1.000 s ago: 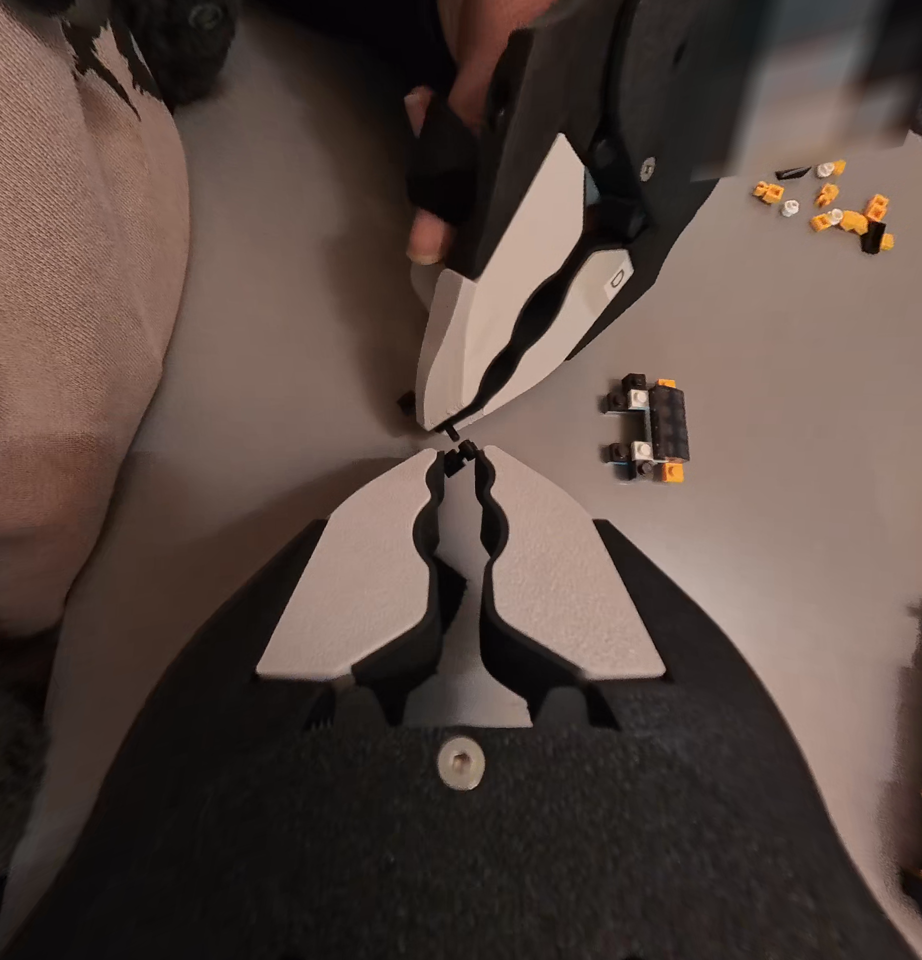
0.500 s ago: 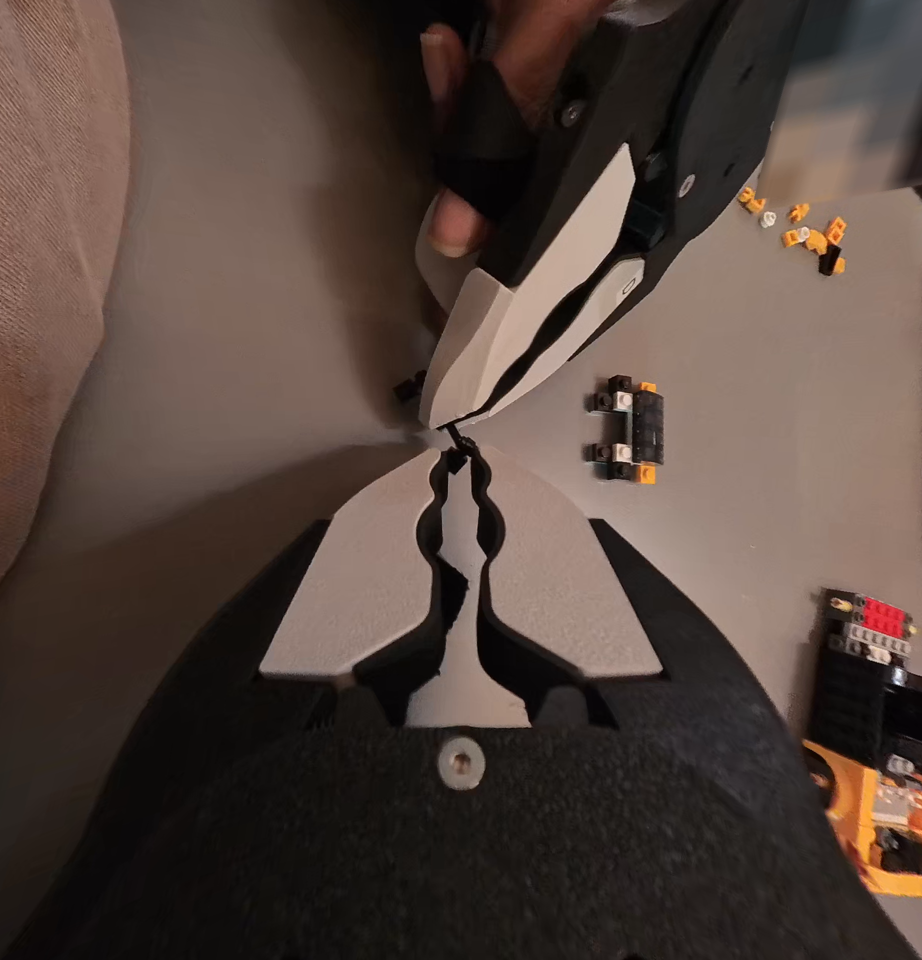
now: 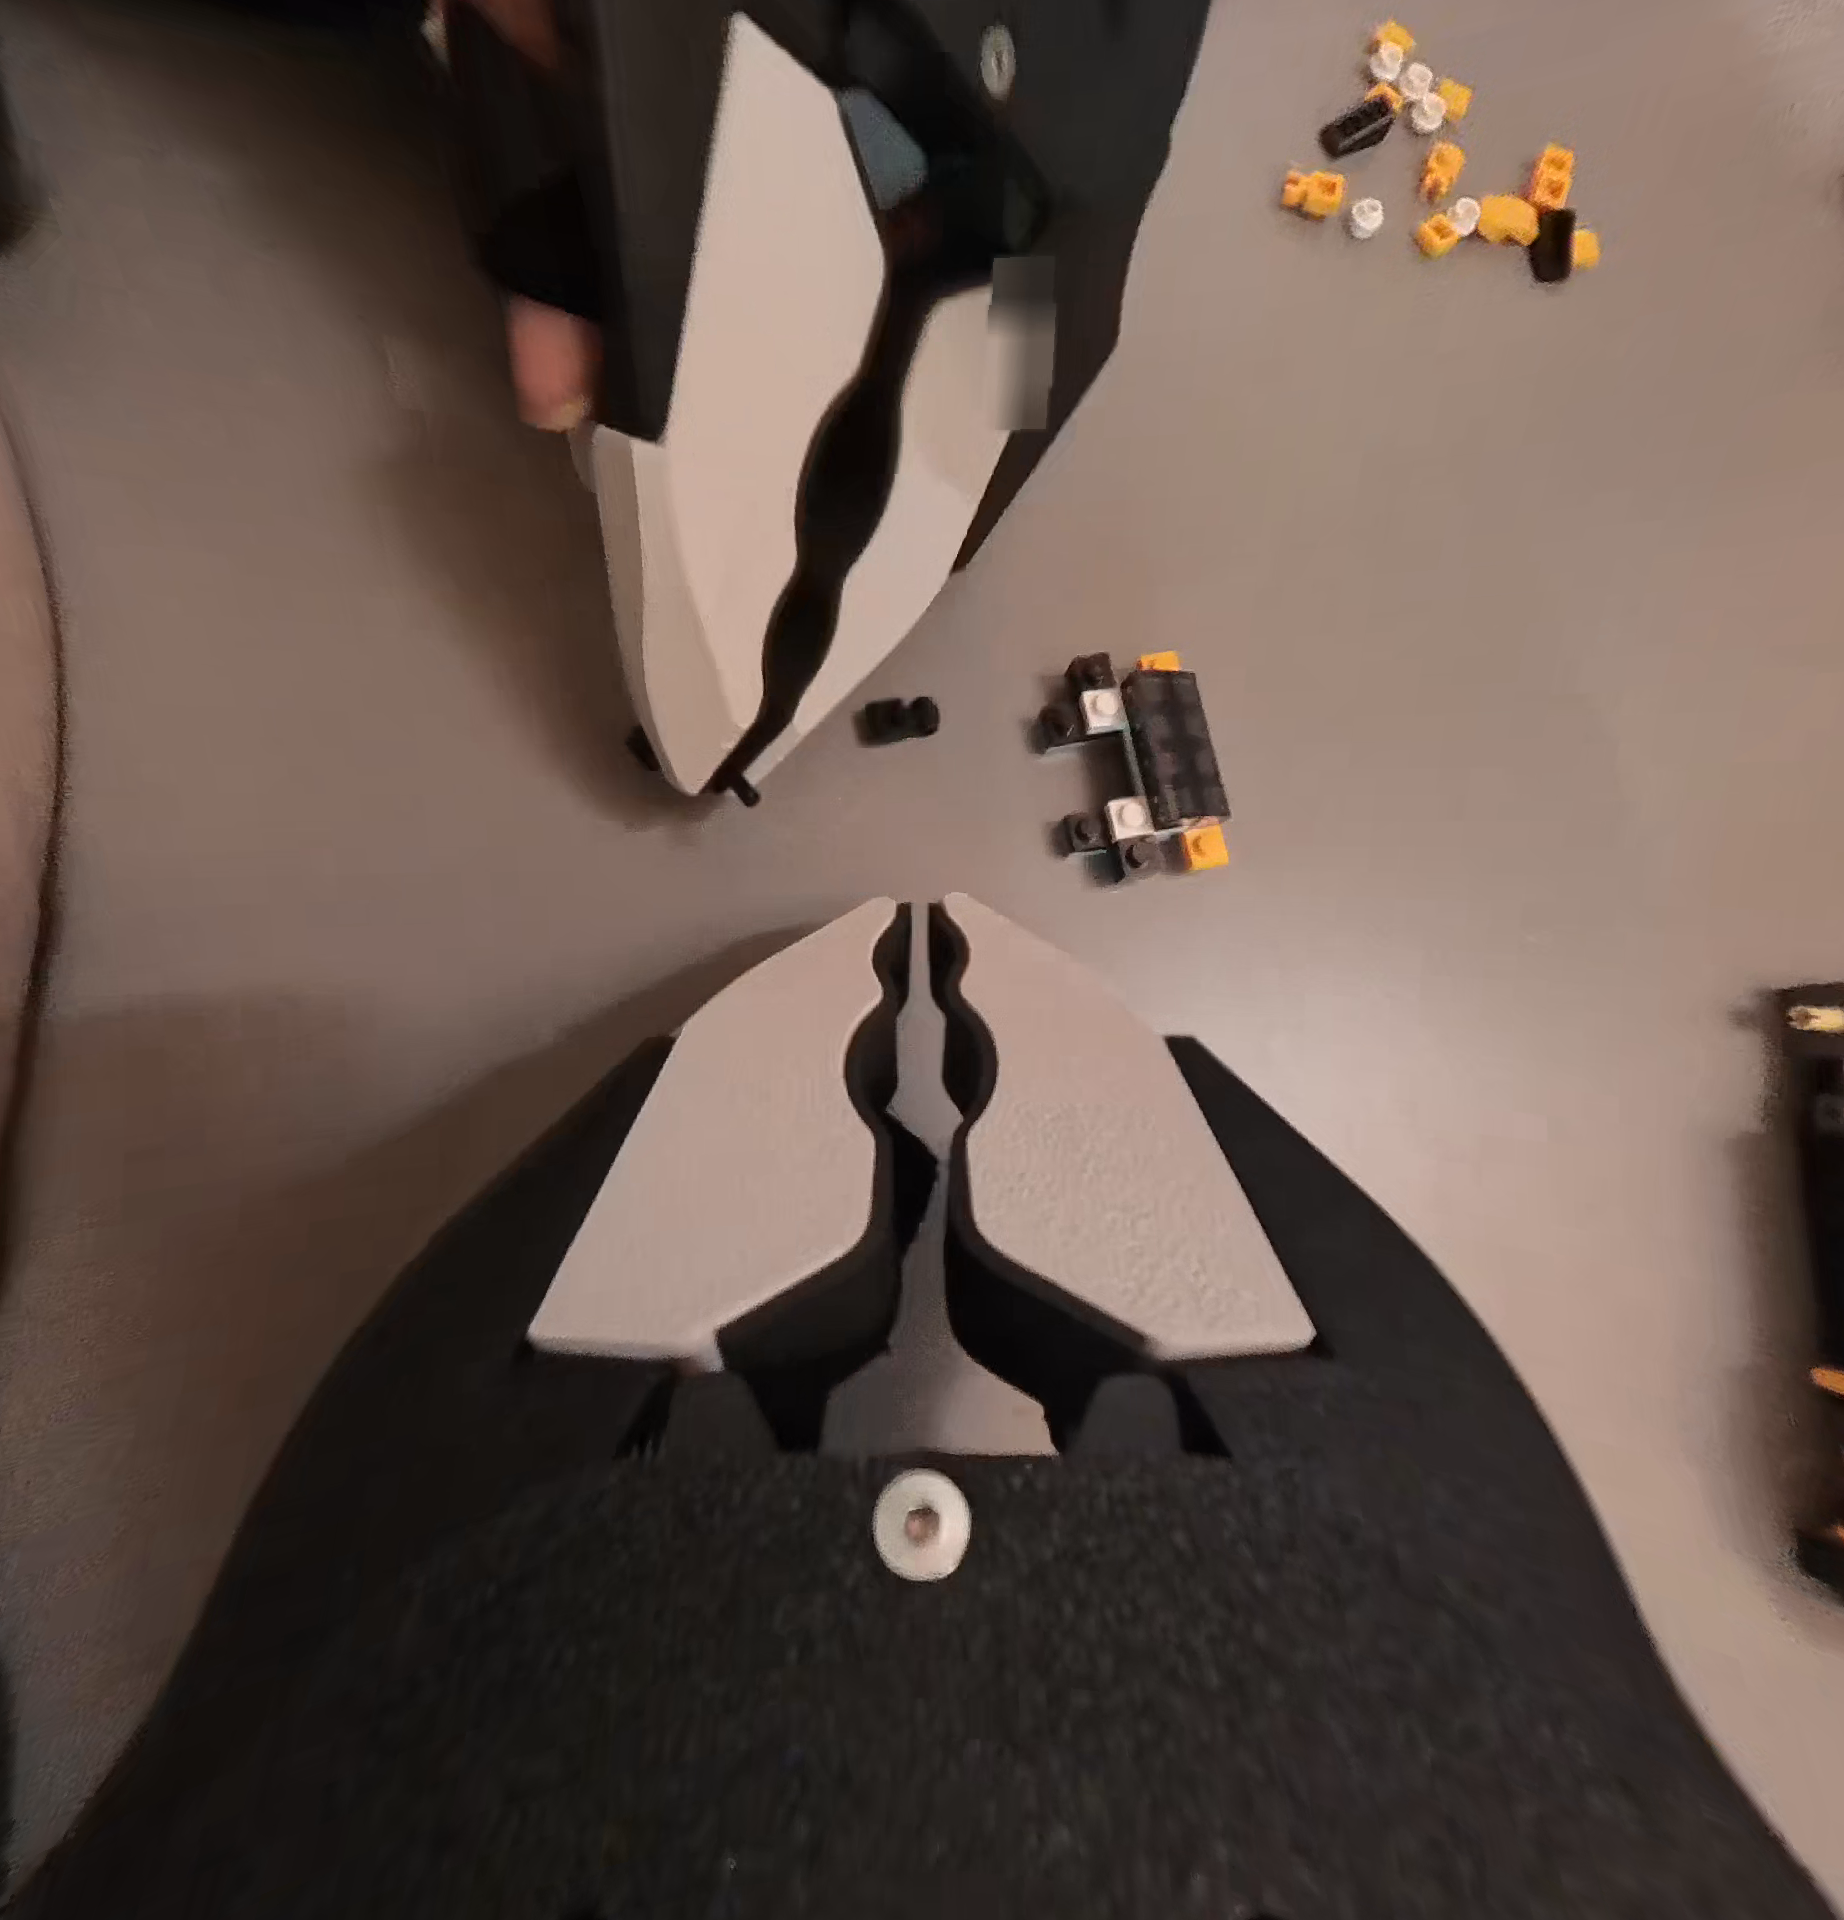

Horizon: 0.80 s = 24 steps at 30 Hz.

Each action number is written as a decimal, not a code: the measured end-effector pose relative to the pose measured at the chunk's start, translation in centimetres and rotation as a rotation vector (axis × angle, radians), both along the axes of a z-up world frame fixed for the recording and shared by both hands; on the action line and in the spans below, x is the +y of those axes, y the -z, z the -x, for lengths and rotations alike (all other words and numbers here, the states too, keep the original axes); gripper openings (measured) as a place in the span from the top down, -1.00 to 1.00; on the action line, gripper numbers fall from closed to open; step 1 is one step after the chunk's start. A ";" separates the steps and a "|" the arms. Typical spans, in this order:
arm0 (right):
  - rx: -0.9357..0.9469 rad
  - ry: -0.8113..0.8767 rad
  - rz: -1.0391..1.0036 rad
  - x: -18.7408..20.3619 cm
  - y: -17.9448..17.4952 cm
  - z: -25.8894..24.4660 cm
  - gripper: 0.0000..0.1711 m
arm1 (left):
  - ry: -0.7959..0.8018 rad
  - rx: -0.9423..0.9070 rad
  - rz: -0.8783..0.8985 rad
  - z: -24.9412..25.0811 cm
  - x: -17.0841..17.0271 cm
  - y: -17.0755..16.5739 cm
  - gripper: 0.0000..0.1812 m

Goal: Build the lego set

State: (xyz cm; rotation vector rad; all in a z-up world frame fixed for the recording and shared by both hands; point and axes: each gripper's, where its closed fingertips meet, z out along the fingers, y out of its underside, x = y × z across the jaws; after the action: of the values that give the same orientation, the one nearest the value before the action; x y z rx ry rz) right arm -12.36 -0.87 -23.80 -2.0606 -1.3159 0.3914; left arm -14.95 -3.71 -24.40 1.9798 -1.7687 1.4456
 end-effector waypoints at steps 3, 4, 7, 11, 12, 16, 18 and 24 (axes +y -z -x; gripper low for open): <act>0.061 0.034 0.049 0.9 0.3 1.3 0.91 | -0.016 0.005 -0.060 1.0 2.0 -0.7 0.98; 0.059 0.038 0.058 1.1 0.6 1.6 0.89 | -0.029 0.011 -0.084 1.4 2.7 -0.7 0.98; 0.031 0.023 0.075 1.6 1.5 2.5 0.86 | -0.067 0.027 -0.126 2.1 4.5 -0.6 0.98; 0.033 0.018 0.123 2.1 2.1 3.5 0.82 | -0.064 0.053 -0.141 2.5 4.9 0.1 0.98; 0.034 0.010 0.136 2.1 2.1 3.6 0.81 | -0.059 0.058 -0.141 2.5 4.8 0.2 0.98; 0.014 -0.027 0.154 2.3 2.2 3.8 0.82 | -0.054 0.068 -0.135 2.6 4.8 0.6 0.98; 0.013 -0.038 0.157 2.4 2.2 3.9 0.85 | -0.056 0.069 -0.130 2.6 4.8 0.8 0.98; 0.002 -0.081 0.192 1.5 2.3 3.3 0.92 | -0.048 0.070 -0.117 2.5 4.6 1.0 0.98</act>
State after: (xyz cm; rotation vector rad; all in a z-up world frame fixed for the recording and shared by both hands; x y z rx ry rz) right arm -15.62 0.58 -26.12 -2.1658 -1.4113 0.5753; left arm -17.41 0.85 -25.40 2.1163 -1.8274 1.2968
